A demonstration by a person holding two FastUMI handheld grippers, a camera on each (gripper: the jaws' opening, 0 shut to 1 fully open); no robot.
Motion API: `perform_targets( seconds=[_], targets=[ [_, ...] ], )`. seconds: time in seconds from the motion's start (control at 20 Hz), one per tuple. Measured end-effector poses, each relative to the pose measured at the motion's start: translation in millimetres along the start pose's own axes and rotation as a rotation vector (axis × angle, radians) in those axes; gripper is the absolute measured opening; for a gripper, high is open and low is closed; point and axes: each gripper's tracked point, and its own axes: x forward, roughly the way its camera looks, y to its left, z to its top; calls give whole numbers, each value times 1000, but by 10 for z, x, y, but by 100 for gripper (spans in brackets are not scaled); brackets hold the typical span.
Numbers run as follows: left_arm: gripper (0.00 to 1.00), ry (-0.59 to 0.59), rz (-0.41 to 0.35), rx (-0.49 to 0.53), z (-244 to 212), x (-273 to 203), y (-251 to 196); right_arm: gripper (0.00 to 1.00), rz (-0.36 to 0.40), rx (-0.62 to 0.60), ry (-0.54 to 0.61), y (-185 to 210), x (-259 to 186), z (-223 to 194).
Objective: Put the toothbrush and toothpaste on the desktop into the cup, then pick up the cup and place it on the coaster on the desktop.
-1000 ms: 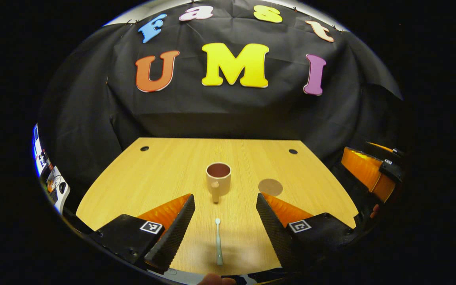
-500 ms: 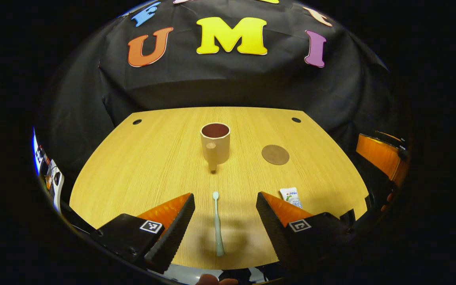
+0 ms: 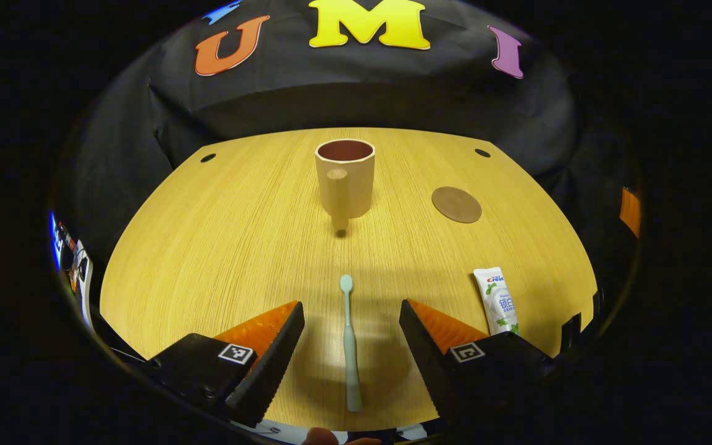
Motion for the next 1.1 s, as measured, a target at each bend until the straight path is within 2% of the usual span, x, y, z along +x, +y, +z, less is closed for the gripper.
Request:
perform_targets(
  seconds=[0.25,0.3,0.5,0.55,0.6,0.65,0.75,0.8,0.85,0.9,0.95,1.1],
  targets=[
    [90,71,16,-43,-132,130,46,95,-3,-6,10,-8,8,-21],
    [84,83,17,-41,-170,157,52,95,-4,-6,12,-10,11,-29],
    [75,149,20,-45,-312,230,65,95,-4,-5,16,0,41,-15],
    [69,178,23,-61,-375,231,65,95,-4,-4,16,8,50,-17],
    [71,163,18,-53,-328,223,65,95,-5,-5,16,13,52,-9],
    [62,169,15,-45,-331,241,68,95,-6,-7,17,17,58,-10],
    [58,171,15,-31,-297,243,75,95,-4,-14,26,36,73,-39],
    [58,172,15,-31,-273,245,77,95,-5,-19,36,44,82,-54],
    [45,173,14,-30,-244,243,75,95,-3,-22,46,43,93,-87],
    [39,174,15,-28,-215,241,75,95,-1,-22,54,49,102,-105],
    [29,177,16,-26,-180,270,60,95,4,-22,65,66,112,-133],
    [13,178,22,-14,-210,253,53,98,14,-27,86,123,138,-179]
  ],
)
